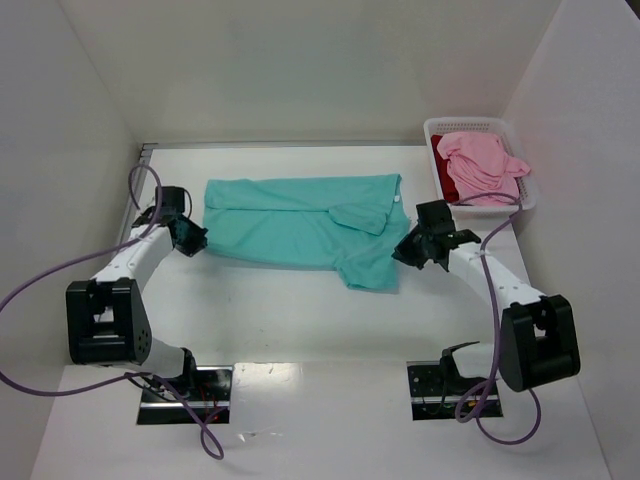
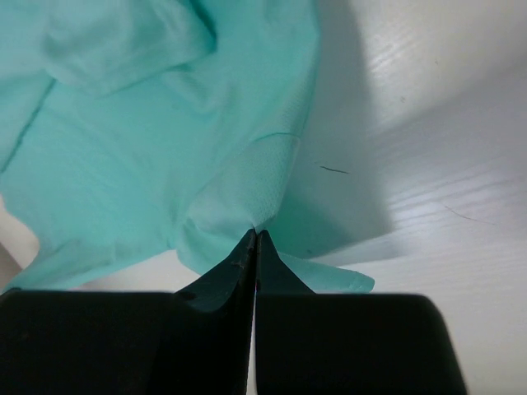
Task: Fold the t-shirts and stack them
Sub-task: Grap the side of the flattened tshirt closest away from the robot with both arms, then fold the other side of the tshirt into a rectangle
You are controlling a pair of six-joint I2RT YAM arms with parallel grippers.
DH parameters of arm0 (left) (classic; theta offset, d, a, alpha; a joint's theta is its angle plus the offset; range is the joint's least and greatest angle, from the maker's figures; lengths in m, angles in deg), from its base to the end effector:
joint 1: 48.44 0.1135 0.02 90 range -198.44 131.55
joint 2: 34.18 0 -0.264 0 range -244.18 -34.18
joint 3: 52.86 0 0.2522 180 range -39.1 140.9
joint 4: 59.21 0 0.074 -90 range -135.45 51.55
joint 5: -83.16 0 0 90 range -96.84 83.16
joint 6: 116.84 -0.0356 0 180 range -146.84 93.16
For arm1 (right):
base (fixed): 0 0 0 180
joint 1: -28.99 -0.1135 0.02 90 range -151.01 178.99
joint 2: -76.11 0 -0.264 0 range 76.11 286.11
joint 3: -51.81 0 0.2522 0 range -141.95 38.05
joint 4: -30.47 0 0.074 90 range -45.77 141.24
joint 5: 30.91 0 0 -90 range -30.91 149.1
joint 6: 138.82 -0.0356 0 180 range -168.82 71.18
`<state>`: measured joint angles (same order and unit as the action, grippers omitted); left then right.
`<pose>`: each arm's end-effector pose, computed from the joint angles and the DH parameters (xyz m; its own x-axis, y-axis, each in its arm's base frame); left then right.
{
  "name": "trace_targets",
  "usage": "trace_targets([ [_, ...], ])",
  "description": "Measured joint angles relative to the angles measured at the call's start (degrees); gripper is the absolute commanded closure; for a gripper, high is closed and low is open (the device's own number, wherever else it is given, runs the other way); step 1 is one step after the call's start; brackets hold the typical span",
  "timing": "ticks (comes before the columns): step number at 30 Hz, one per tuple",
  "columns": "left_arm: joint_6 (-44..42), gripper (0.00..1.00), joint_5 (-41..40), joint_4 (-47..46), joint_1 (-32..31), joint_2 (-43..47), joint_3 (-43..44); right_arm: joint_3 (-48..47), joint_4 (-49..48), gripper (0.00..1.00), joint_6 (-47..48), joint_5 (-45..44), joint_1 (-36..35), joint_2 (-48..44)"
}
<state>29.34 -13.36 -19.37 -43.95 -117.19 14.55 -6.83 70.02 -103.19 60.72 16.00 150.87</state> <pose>0.2916 0.0270 0.2176 -0.3390 -0.8546 -0.3934 -0.7611 0.4949 -0.4192 0.2479 0.0582 0.2077 -0.6641 0.6806 -0.3094 0.5140 0.7162 0.4721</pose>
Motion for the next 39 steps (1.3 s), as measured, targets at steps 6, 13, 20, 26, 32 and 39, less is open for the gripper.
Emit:
trace_targets([
  [6,-3.89,1.00,0.50,-0.26,0.00,-0.39,4.87,-4.00,0.37,1.00,0.00,-0.15,0.00,-0.79],
  [13,-5.53,1.00,2.14,-1.66,0.39,-5.90,10.01,-8.52,-0.98,1.00,0.11,0.92,2.27,0.72],
  [20,-6.69,1.00,3.39,-4.00,1.03,-11.37,14.69,-14.69,-5.38,1.00,0.85,2.19,5.11,6.95],
  [26,-6.73,1.00,4.24,-5.99,2.47,-15.96,17.57,-17.68,-7.87,1.00,1.20,3.43,5.40,13.53],
  [32,-6.75,1.00,4.94,-7.67,3.26,-22.25,20.79,-20.85,-9.90,1.00,1.57,4.07,6.03,20.50],
  [39,-6.80,1.00,5.49,-8.61,4.02,-26.49,22.03,-24.96,-11.34,1.00,2.05,5.01,7.32,26.71],
])
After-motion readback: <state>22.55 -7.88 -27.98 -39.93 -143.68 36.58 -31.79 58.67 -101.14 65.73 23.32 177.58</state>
